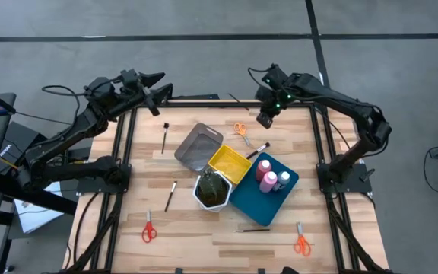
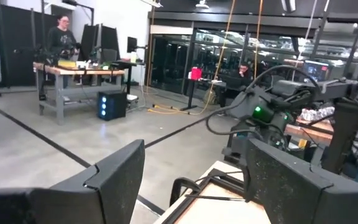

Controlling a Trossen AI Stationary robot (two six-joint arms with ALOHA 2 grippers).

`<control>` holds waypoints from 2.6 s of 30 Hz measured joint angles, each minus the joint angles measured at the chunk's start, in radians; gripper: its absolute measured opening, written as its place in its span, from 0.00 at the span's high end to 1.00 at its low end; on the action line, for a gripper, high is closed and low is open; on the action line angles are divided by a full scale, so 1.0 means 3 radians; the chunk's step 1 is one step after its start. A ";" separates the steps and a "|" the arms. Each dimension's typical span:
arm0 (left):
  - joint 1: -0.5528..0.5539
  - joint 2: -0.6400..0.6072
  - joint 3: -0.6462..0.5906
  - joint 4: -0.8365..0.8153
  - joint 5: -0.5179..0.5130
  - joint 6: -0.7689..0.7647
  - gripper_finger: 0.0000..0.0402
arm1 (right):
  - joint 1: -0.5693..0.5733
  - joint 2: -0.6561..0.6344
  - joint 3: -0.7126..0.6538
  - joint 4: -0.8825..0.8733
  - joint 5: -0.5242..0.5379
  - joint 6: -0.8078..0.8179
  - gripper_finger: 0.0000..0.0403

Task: Pick & Place Paint Supplies
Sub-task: Put the makeup brush into the black bin

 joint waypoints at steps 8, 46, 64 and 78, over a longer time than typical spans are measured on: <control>0.0000 0.0000 0.0000 0.0007 -0.0102 -0.0280 0.32 | 0.0004 -0.0221 0.0001 0.0152 -0.0443 0.0032 1.00; -0.0832 0.0701 0.0003 0.0950 0.0364 -0.1018 0.32 | 0.0747 -0.0256 0.0362 0.1929 -0.0415 0.0162 1.00; -0.0864 0.1330 0.0001 0.2239 0.0428 -0.1405 0.32 | 0.0827 -0.0256 0.0362 0.1908 -0.0404 0.0211 1.00; -0.0862 0.1334 0.0132 0.2242 0.0354 -0.1390 0.32 | 0.0918 -0.0028 0.0363 0.1930 -0.0436 0.0281 1.00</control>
